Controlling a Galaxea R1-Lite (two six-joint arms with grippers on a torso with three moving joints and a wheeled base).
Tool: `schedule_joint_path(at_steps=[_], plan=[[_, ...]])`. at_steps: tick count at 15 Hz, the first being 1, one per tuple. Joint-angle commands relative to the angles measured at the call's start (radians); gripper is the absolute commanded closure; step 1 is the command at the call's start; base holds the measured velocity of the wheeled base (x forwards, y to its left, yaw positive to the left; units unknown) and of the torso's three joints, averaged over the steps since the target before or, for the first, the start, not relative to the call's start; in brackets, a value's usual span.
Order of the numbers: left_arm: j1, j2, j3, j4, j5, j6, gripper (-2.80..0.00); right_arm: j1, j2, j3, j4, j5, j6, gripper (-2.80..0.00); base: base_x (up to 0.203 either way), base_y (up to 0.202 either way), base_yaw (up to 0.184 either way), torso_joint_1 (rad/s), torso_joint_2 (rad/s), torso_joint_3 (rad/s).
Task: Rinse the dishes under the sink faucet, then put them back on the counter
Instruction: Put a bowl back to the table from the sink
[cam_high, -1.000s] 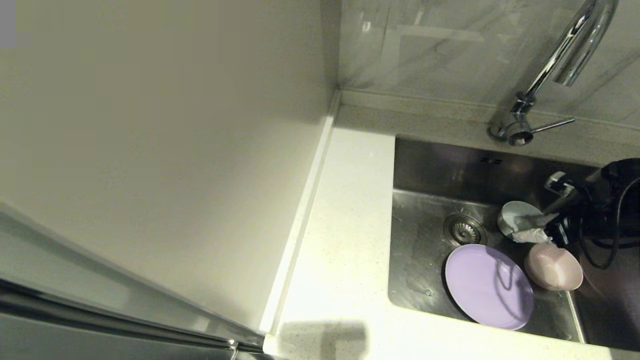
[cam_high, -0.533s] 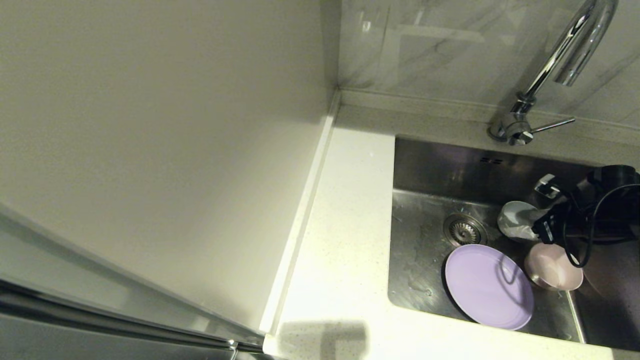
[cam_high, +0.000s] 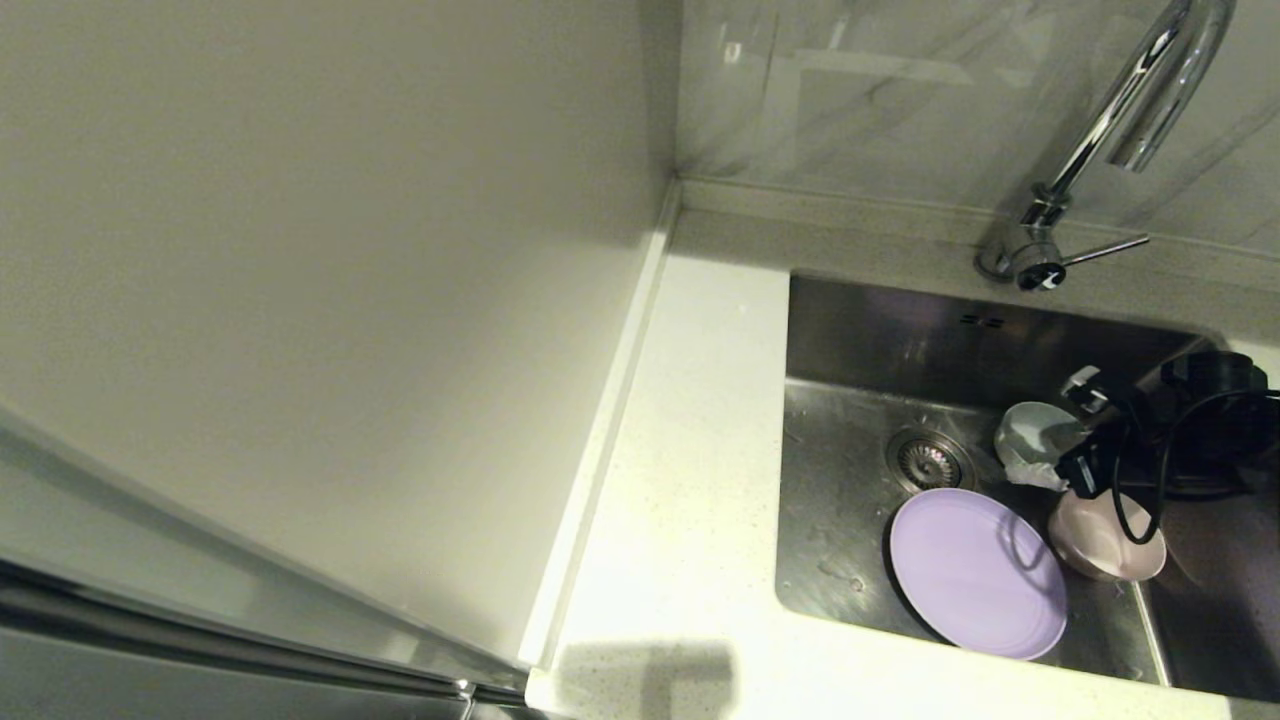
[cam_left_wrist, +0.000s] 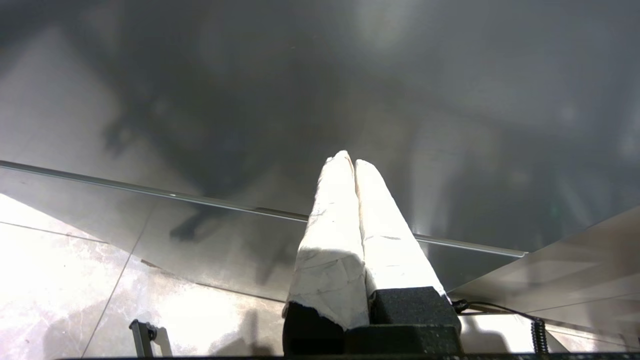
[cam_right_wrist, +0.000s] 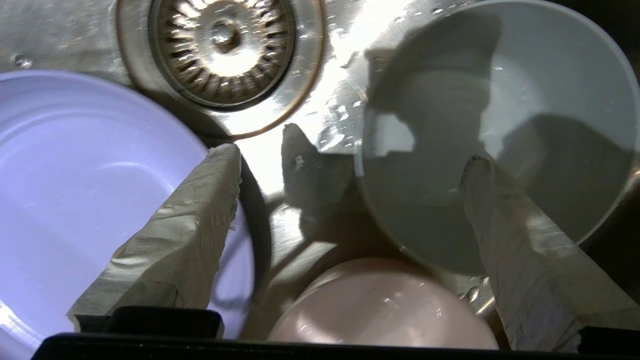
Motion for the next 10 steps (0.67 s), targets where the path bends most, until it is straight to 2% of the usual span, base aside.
schedule_joint_path(at_steps=[1, 10], plan=[[0.000, 0.000, 0.003, -0.001, 0.001, -0.001, 0.00, -0.002, 0.046, -0.047, 0.001, -0.004, 0.001, -2.80, 0.000, 0.000, 0.000, 0.000, 0.00, 0.000], [0.000, 0.000, 0.003, -0.001, -0.001, -0.001, 0.00, -0.002, 0.153, -0.133, 0.001, -0.024, 0.003, -2.80, 0.000, 0.000, 0.000, 0.000, 0.00, 0.000]])
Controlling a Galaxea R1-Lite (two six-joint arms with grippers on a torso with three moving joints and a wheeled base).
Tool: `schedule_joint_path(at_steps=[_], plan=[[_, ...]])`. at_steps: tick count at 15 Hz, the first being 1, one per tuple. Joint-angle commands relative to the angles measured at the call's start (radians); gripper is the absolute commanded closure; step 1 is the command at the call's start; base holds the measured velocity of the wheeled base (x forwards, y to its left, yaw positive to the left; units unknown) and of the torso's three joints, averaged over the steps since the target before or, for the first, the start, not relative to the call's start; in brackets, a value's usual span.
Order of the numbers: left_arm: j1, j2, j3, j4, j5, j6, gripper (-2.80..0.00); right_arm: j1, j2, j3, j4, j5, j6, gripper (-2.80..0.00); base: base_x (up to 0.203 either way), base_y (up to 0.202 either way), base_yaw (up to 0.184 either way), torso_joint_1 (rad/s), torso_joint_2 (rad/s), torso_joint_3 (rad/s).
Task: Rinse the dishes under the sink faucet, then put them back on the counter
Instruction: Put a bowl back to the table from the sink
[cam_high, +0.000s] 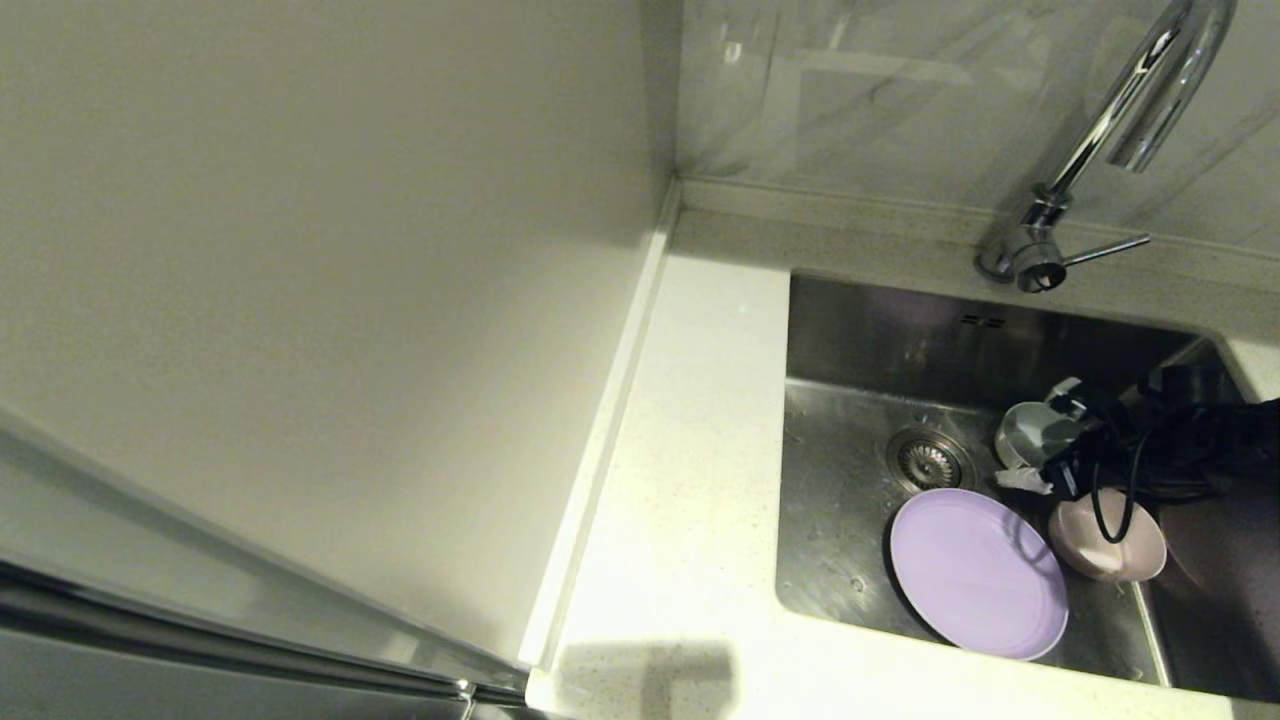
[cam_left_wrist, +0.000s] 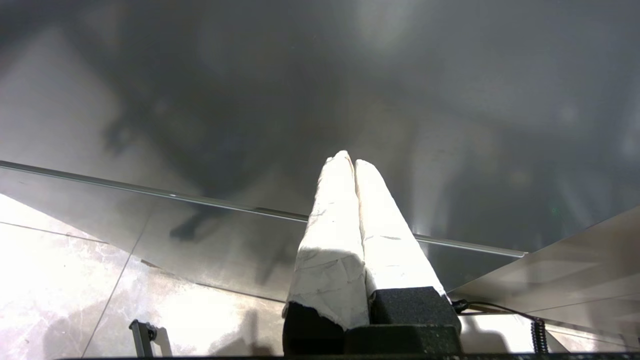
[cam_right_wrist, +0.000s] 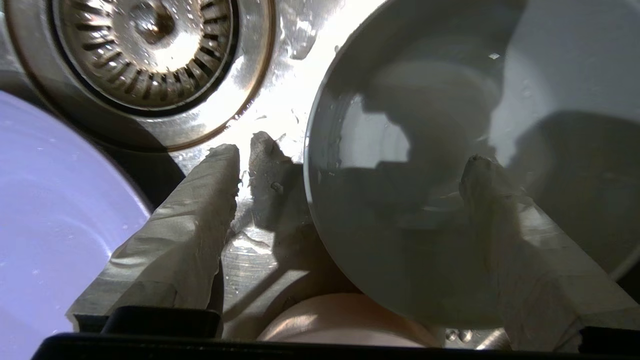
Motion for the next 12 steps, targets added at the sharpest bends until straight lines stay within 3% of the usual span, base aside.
schedule_joint_path(at_steps=[1, 6, 7, 12], plan=[[0.000, 0.000, 0.003, -0.001, 0.000, 0.000, 0.00, -0.002, 0.026, -0.014, 0.002, 0.003, -0.005, -2.80, 0.000, 0.000, 0.000, 0.000, 0.00, 0.000], [0.000, 0.000, 0.002, -0.001, 0.000, 0.000, 0.00, -0.004, 0.051, -0.048, 0.005, -0.011, -0.003, -2.80, 0.000, 0.000, 0.000, 0.000, 0.00, 0.000], [0.000, 0.000, 0.003, -0.001, 0.001, 0.000, 0.00, -0.006, 0.058, -0.052, 0.005, -0.012, -0.003, 0.00, 0.000, 0.000, 0.000, 0.000, 0.00, 0.000], [0.000, 0.000, 0.003, -0.001, 0.001, 0.000, 0.00, -0.008, 0.067, -0.057, 0.007, -0.024, -0.002, 0.00, 0.000, 0.000, 0.000, 0.000, 0.00, 0.000]])
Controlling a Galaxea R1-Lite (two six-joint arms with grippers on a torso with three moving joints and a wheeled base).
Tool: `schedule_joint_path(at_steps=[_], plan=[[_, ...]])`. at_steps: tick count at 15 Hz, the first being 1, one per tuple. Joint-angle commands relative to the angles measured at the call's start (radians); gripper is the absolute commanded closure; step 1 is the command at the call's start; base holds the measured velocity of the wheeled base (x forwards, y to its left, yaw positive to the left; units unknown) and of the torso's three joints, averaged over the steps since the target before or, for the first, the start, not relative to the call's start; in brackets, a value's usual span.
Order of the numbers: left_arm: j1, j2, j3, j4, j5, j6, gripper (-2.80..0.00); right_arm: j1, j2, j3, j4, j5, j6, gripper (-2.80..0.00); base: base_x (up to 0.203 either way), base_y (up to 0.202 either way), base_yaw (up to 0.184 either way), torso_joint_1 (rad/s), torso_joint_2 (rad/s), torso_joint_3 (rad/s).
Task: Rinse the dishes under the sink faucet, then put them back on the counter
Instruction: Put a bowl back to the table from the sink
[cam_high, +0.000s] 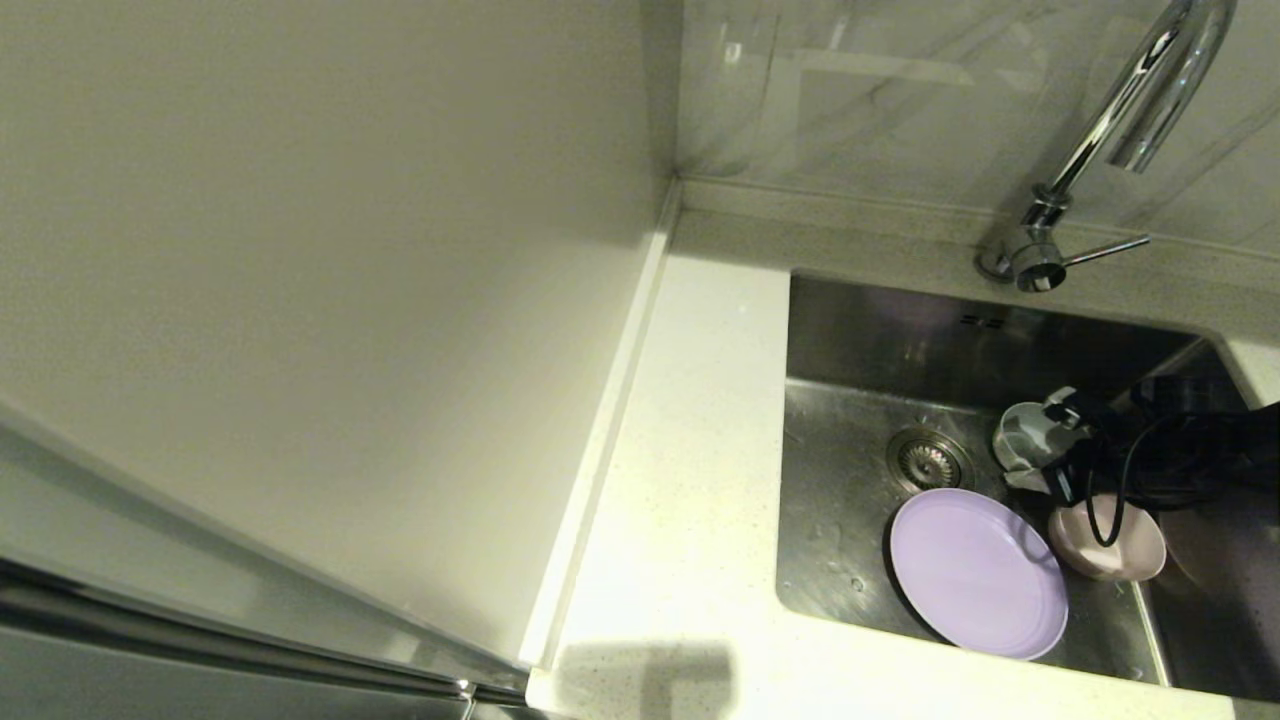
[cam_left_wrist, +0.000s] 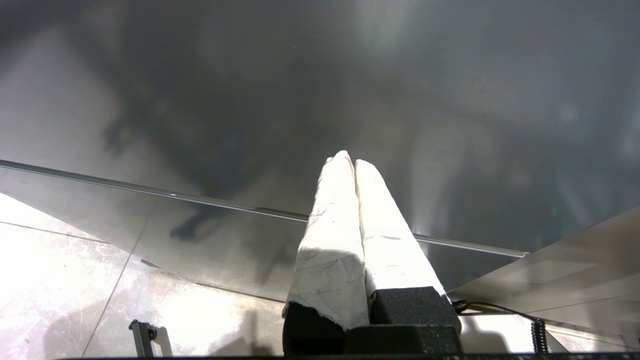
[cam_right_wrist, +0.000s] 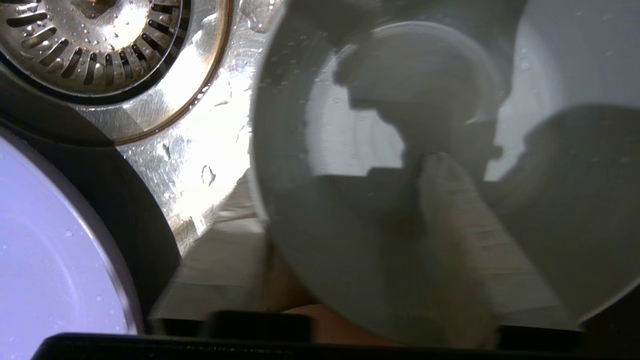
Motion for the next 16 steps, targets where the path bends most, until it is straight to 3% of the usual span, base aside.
schedule_joint_path(at_steps=[1, 10, 16], plan=[[0.000, 0.000, 0.003, 0.000, 0.001, 0.000, 0.00, -0.006, 0.004, -0.001, 0.001, 0.001, -0.004, 0.00, 0.000, 0.000, 0.000, 0.000, 0.00, 0.000], [0.000, 0.000, 0.003, 0.000, 0.001, 0.000, 0.00, -0.018, -0.079, 0.030, 0.002, 0.001, -0.001, 0.00, 0.000, 0.000, 0.000, 0.000, 0.00, 0.000], [0.000, 0.000, 0.003, 0.000, -0.001, 0.000, 0.00, -0.021, -0.337, 0.197, 0.002, 0.001, 0.000, 0.00, 0.000, 0.000, 0.000, 0.000, 0.00, 0.000]])
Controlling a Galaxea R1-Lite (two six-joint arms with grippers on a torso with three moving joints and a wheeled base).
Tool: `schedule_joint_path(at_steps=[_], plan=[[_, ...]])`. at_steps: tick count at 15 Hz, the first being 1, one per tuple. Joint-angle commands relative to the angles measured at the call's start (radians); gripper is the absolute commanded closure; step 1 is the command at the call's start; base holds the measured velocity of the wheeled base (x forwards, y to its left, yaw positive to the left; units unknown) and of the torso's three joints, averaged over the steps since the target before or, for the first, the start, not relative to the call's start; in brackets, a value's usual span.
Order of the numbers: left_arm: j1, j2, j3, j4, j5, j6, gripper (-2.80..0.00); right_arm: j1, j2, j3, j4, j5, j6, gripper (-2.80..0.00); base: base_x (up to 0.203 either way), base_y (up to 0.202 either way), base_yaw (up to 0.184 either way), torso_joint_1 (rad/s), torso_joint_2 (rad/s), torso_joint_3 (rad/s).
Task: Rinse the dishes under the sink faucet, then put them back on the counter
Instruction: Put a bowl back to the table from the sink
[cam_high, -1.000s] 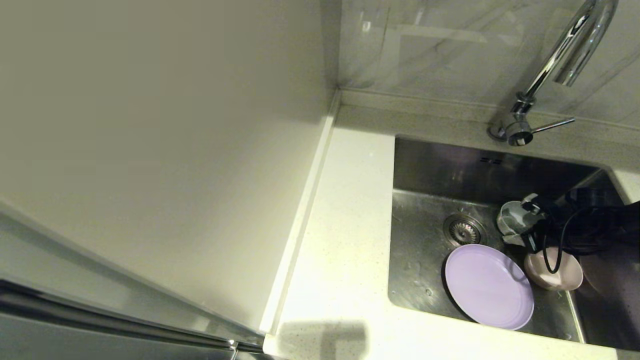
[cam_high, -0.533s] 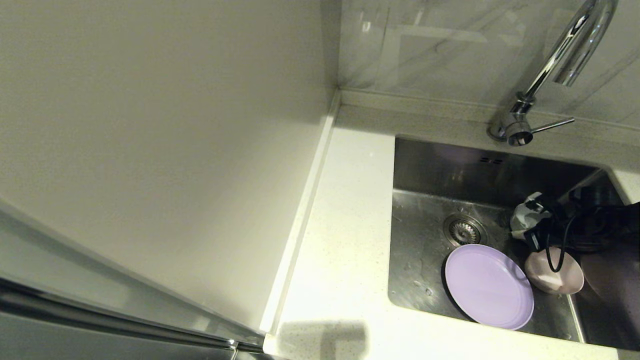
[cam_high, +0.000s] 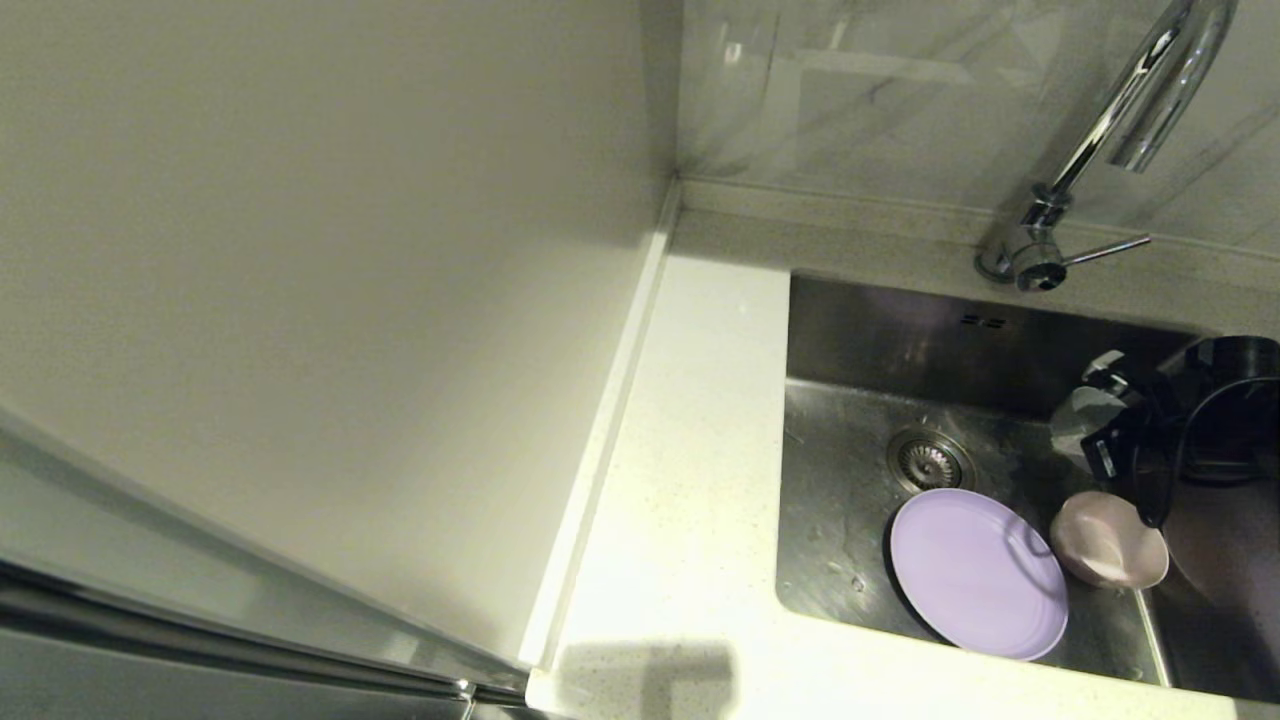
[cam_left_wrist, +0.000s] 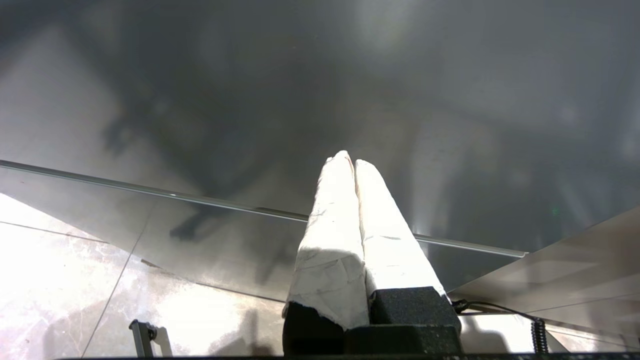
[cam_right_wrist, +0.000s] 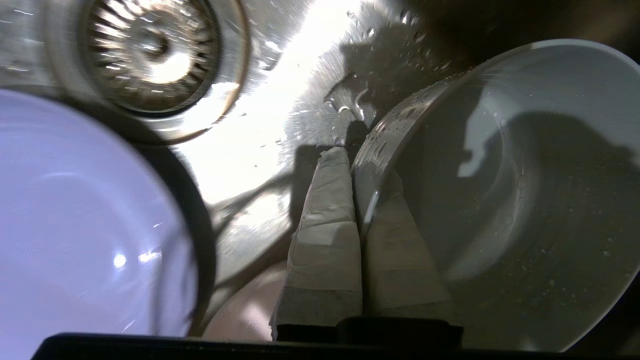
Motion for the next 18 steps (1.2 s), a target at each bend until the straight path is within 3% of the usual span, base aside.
schedule_joint_path(at_steps=[1, 5, 8, 14, 18], plan=[[0.000, 0.000, 0.003, -0.001, 0.000, 0.000, 0.00, 0.001, -0.158, 0.083, -0.002, 0.003, -0.005, 0.00, 0.000, 0.000, 0.000, 0.000, 0.00, 0.000], [0.000, 0.000, 0.003, -0.001, 0.001, 0.000, 0.00, 0.001, -0.359, 0.249, -0.006, 0.007, 0.012, 0.00, 0.000, 0.000, 0.000, 0.000, 0.00, 0.000], [0.000, 0.000, 0.003, -0.001, -0.001, 0.000, 0.00, -0.001, -0.536, 0.389, -0.010, 0.013, 0.079, 0.00, 0.000, 0.000, 0.000, 0.000, 0.00, 0.000], [0.000, 0.000, 0.002, -0.001, 0.000, 0.000, 0.00, 0.000, -0.762, 0.509, -0.011, 0.011, 0.392, 0.00, 0.000, 0.000, 0.000, 0.000, 0.00, 0.000], [0.000, 0.000, 0.002, -0.001, 0.001, 0.000, 0.00, 0.021, -0.804, 0.457, -0.014, 0.043, 0.721, 0.00, 0.000, 0.000, 0.000, 0.000, 0.00, 0.000]])
